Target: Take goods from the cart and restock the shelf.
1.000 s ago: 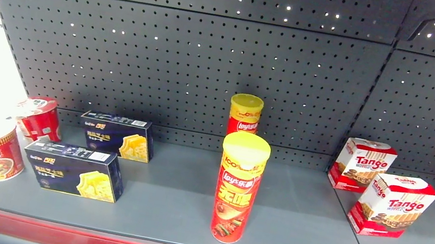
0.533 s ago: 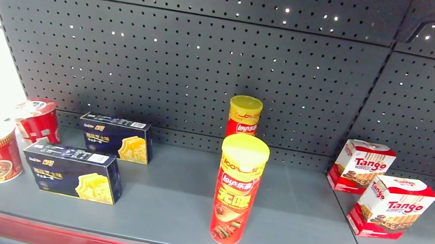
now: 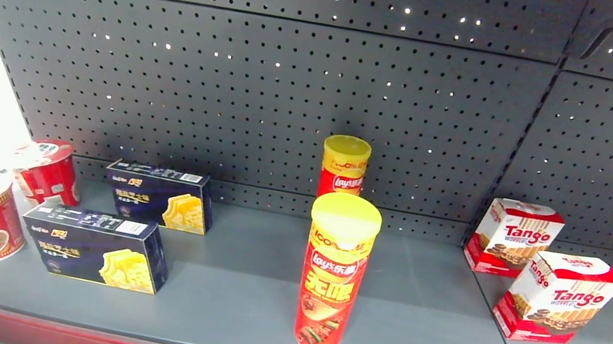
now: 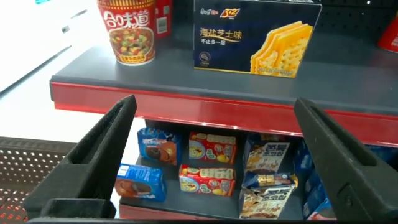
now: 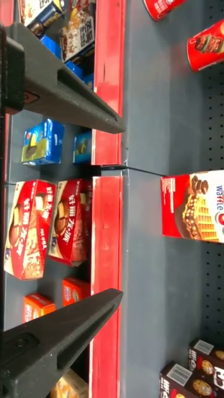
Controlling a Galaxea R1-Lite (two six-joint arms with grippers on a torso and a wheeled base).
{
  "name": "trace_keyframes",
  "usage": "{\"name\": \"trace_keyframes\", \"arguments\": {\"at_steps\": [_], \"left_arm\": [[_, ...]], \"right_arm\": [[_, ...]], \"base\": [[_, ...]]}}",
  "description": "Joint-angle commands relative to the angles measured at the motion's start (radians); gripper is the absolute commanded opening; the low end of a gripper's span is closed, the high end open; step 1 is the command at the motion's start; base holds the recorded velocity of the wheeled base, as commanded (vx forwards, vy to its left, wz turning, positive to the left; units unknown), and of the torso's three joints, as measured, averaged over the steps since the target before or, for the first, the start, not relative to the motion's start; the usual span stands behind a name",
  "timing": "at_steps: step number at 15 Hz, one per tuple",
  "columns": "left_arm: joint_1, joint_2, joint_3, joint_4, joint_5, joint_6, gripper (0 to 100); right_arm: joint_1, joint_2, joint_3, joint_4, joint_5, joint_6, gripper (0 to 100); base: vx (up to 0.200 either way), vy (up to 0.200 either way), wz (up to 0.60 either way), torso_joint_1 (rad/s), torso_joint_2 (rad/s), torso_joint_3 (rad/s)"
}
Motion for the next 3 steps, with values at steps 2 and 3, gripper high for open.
{"name": "trace_keyframes", "arguments": {"at_steps": [2,3], "left_arm": [[0.001,0.001,0.0,-0.001,0.001,0.0,100],[0.001,0.001,0.0,-0.001,0.001,0.0,100]], "right_arm": [[0.0,0.001,0.0,0.0,0.0,-0.004,100],[0.0,0.001,0.0,0.0,0.002,-0.005,100]], "base": [[0.0,0.0,0.0,0.0,0.0,0.0],[0.0,0.0,0.0,0.0,0.0,0.0]]}}
